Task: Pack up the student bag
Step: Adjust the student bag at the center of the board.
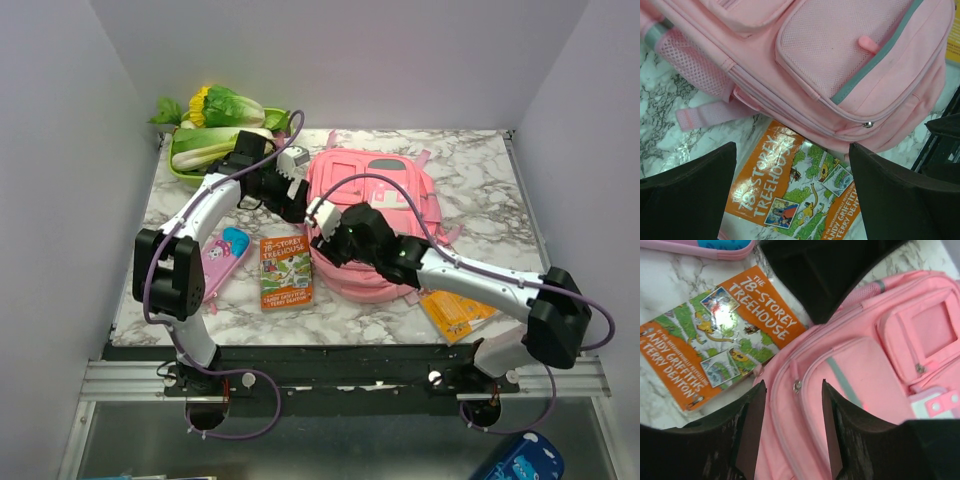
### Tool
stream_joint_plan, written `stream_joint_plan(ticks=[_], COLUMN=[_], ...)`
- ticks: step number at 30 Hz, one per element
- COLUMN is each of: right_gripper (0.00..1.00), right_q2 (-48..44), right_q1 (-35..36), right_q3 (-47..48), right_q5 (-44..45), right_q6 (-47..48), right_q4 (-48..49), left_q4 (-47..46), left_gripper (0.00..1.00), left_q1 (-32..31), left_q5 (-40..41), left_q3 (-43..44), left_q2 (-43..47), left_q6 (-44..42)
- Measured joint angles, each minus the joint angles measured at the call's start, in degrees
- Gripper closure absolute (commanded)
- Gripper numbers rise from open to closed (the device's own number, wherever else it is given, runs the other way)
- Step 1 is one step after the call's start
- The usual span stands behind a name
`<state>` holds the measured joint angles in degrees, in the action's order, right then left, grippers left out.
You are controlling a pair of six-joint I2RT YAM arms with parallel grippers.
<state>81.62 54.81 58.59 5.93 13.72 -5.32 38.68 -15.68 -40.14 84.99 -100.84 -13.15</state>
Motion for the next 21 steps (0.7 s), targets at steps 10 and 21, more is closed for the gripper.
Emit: stream_joint_plan(ticks=[10, 21], right_gripper=[0.5, 0.51], right_q2=[14.51, 19.21], right_q1=[-0.02, -2.36], right_q3=[10.32, 13.0], right_q5=[-0.17, -1.09], right_q6=[12.04, 13.44], right_q4=[-5.53, -8.09], left_q4=[-6.56, -10.38], left_gripper=[0.01, 0.01], left_q1=[0.76, 2.21], left_q5=[2.6, 7.65], left_q3=[-6.78, -7.48], left_q2=[2.34, 2.32], left_q6=[5.31, 9.75])
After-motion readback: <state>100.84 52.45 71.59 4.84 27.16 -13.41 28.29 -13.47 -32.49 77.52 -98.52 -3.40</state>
